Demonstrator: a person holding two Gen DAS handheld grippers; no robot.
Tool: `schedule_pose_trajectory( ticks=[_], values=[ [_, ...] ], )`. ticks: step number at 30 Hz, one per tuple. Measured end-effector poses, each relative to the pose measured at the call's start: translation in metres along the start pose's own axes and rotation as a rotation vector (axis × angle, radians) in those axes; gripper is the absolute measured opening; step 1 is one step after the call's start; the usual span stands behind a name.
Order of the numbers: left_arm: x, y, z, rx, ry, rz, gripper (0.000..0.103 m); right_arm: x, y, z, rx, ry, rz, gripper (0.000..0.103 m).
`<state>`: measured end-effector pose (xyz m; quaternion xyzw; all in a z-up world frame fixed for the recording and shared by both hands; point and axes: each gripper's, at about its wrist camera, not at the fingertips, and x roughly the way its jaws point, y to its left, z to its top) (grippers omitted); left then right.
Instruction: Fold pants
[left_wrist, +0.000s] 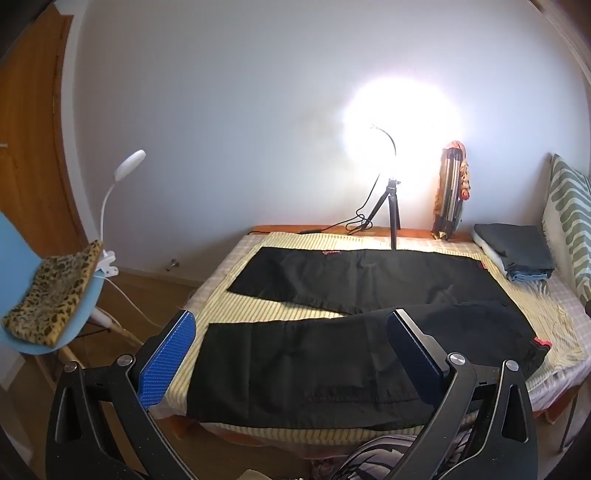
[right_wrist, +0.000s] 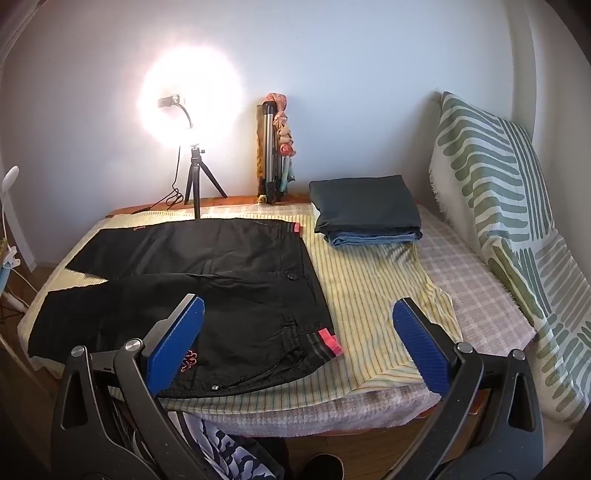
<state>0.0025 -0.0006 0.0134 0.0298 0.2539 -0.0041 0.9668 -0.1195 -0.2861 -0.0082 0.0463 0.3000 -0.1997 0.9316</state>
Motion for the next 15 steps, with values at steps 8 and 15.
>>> schedule_pose_trajectory(
  ticks=[8, 15],
  values=[
    [-0.0005, -0.0002, 0.0015, 0.003, -0.01, -0.004, 0.103, 0.0008, 0.0005, -0.0008, -0.002, 0.001, 0.002, 0.103],
    [-0.0008, -0.0028, -0.0012, 0.008, -0.018, -0.002, 0.103, 0.0009, 0.0008, -0.0003, -0.002, 0.004, 0.003, 0.103]
  ],
)
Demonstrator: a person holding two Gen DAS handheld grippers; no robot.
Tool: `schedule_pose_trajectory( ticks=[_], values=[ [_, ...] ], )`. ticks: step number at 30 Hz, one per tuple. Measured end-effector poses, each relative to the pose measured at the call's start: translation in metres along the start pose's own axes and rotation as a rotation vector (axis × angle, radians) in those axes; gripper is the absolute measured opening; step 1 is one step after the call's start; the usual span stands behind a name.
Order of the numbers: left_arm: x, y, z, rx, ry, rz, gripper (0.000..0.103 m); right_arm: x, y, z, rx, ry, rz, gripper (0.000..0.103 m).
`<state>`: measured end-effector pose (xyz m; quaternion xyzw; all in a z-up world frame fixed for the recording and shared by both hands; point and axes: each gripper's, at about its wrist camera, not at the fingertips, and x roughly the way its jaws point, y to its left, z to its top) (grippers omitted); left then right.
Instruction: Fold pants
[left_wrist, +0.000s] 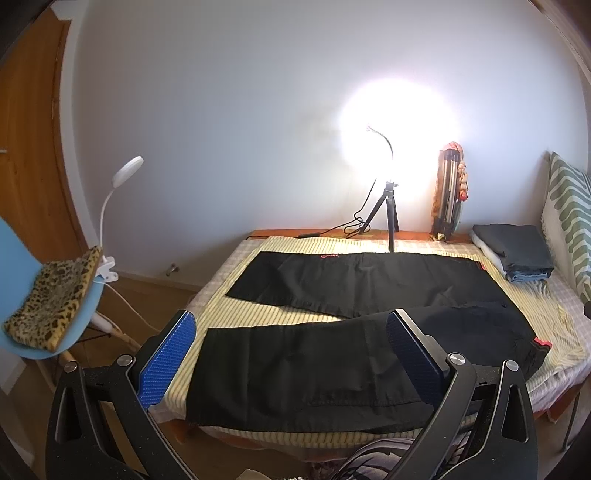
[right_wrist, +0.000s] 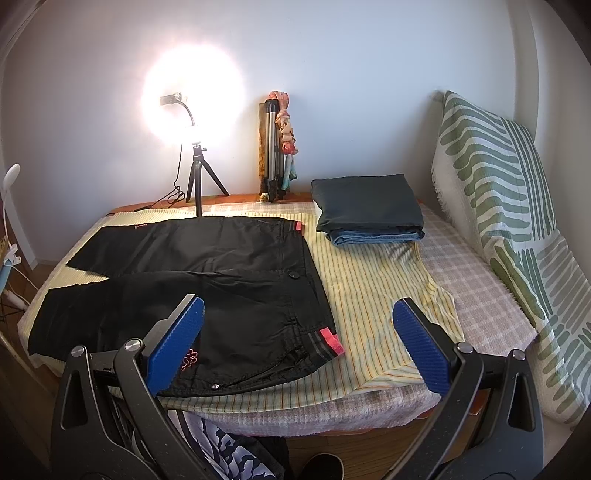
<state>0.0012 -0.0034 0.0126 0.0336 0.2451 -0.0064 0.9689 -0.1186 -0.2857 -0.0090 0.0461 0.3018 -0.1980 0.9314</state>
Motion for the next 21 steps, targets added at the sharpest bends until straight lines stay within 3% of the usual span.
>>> schedule_pose_trajectory(
  ticks=[21],
  values=[
    [0.0002, 0.0025, -0.001, -0.007, 0.003, -0.006, 0.103, 0.0013, 0.0014, -0.0018, 0.005, 0.004, 0.007, 0.103]
  ],
)
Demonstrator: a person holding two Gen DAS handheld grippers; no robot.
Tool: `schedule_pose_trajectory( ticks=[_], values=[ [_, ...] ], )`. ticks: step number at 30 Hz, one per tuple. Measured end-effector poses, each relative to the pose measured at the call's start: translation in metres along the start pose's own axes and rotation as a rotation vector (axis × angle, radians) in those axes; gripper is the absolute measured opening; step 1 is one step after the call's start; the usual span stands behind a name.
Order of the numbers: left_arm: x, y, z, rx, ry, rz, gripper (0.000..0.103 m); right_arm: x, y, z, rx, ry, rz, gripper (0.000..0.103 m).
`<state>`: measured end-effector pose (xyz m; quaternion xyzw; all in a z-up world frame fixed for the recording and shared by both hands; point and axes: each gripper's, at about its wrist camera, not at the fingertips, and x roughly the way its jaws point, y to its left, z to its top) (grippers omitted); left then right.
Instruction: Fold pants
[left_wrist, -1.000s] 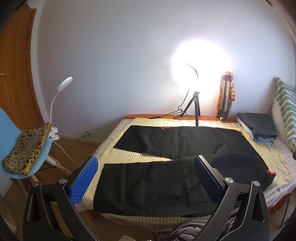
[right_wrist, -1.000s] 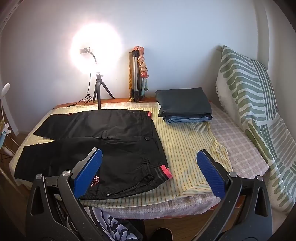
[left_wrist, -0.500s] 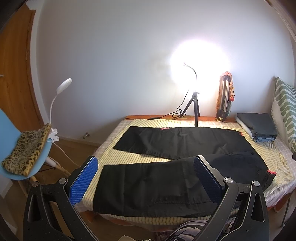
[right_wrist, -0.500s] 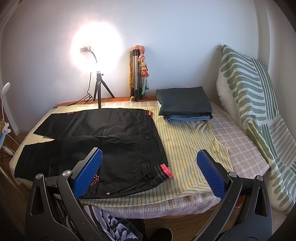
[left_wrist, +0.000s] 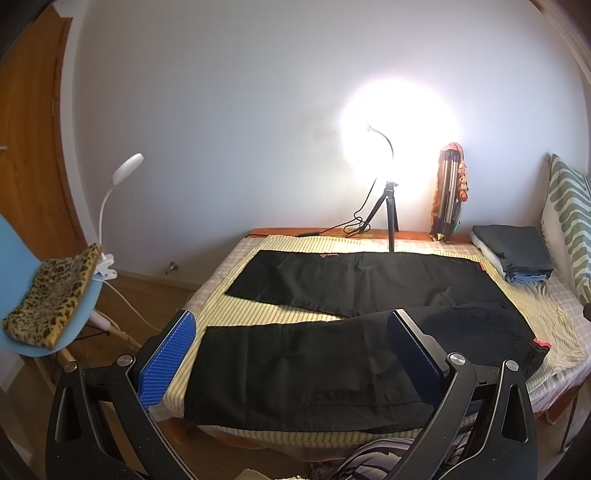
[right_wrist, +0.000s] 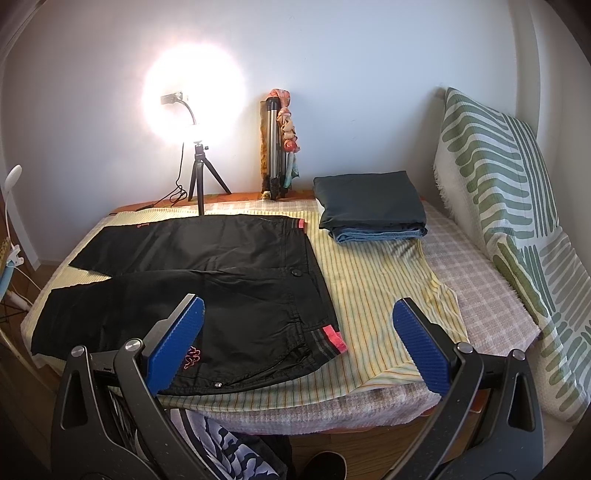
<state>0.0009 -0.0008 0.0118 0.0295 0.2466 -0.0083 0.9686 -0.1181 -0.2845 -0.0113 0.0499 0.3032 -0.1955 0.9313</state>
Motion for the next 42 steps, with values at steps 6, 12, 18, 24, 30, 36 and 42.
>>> schedule_pose_trajectory(
  ticks=[6, 12, 18, 24, 30, 36, 42],
  values=[
    [0.0004, -0.0003, 0.0, 0.001, 0.0, -0.001, 0.103, 0.0004, 0.0016, -0.0022, 0.001, 0.002, 0.005, 0.103],
    [0.0001, -0.0008, -0.0009, 0.001, -0.001, 0.002, 0.103, 0.0014, 0.0033, -0.0042, -0.001, 0.008, 0.01, 0.103],
    [0.0008, -0.0013, -0.0012, 0.0, -0.001, 0.002, 0.103, 0.0005, 0.0033, -0.0035, 0.001, 0.011, 0.015, 0.103],
    [0.0017, -0.0007, -0.0011, -0.001, 0.001, 0.0, 0.103, 0.0008, 0.0027, -0.0029, 0.0, 0.013, 0.017, 0.103],
    [0.0015, -0.0022, -0.0015, 0.001, 0.001, 0.006, 0.103, 0.0015, 0.0021, -0.0025, 0.001, 0.016, 0.02, 0.103],
    [0.0011, 0.0, -0.0036, 0.001, -0.002, 0.018, 0.103, 0.0007, 0.004, -0.0013, 0.002, 0.021, 0.025, 0.103],
    [0.0013, -0.0003, -0.0062, 0.013, -0.003, 0.028, 0.103, 0.0011, 0.0048, 0.0013, -0.017, 0.024, 0.036, 0.103]
  ],
)
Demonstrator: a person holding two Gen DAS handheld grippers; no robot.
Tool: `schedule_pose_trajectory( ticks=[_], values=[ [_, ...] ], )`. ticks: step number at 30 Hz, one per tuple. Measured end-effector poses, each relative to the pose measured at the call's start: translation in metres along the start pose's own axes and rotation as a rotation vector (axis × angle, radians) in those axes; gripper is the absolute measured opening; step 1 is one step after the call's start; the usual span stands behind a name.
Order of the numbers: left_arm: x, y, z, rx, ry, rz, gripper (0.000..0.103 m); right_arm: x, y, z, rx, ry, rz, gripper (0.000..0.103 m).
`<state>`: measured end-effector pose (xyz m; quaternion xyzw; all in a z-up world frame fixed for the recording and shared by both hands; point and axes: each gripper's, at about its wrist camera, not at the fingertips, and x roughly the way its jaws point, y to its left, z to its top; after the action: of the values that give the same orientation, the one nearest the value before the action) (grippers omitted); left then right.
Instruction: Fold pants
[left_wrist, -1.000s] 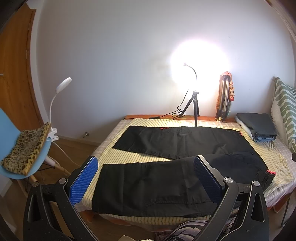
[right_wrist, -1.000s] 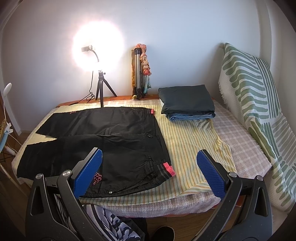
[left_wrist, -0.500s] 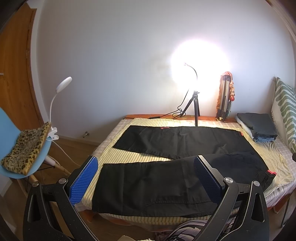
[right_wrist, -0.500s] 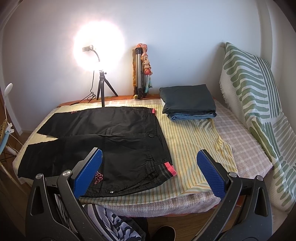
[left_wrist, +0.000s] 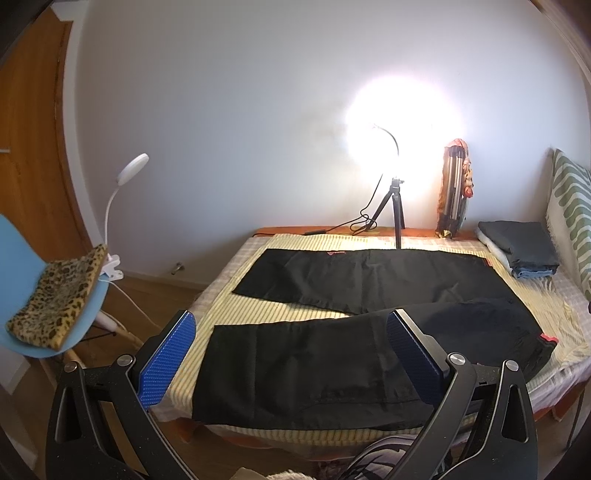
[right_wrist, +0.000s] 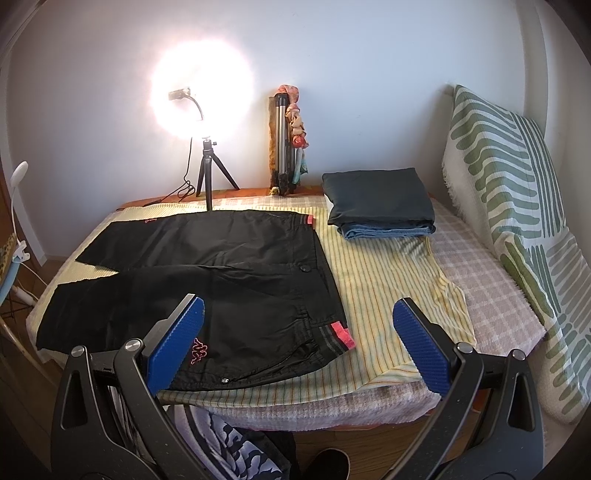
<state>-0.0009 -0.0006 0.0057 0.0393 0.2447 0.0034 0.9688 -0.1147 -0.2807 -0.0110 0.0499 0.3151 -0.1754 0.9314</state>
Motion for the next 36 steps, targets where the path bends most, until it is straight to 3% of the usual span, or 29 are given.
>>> schedule_pose_trajectory(
  ticks=[4, 9, 14, 17, 20, 24, 27, 32, 36],
  values=[
    [0.003, 0.004, -0.002, 0.015, -0.003, -0.003, 0.103, 0.001, -0.003, 0.004, -0.038, -0.004, 0.008, 0.103],
    [0.011, 0.018, -0.006, 0.017, 0.032, -0.067, 0.102, 0.005, -0.01, 0.009, -0.091, -0.006, 0.046, 0.103],
    [0.02, 0.036, -0.016, 0.029, 0.048, -0.111, 0.102, 0.024, -0.017, 0.009, -0.198, 0.047, 0.09, 0.103],
    [0.025, 0.047, -0.024, 0.046, 0.046, -0.102, 0.102, 0.041, -0.017, 0.002, -0.265, 0.1, 0.153, 0.101],
    [0.033, 0.053, -0.034, 0.095, 0.076, -0.066, 0.091, 0.058, -0.015, -0.011, -0.364, 0.149, 0.208, 0.099],
    [0.045, 0.05, -0.043, 0.162, 0.13, -0.08, 0.075, 0.07, -0.002, -0.035, -0.511, 0.196, 0.232, 0.09],
    [0.051, 0.046, -0.05, 0.199, 0.162, -0.128, 0.072, 0.078, 0.012, -0.052, -0.622, 0.23, 0.276, 0.089],
    [0.061, 0.043, -0.054, 0.196, 0.197, -0.185, 0.065, 0.092, 0.036, -0.074, -0.783, 0.304, 0.323, 0.075],
    [0.068, 0.04, -0.06, 0.228, 0.211, -0.228, 0.064, 0.104, 0.052, -0.083, -0.858, 0.325, 0.319, 0.075]
  ],
)
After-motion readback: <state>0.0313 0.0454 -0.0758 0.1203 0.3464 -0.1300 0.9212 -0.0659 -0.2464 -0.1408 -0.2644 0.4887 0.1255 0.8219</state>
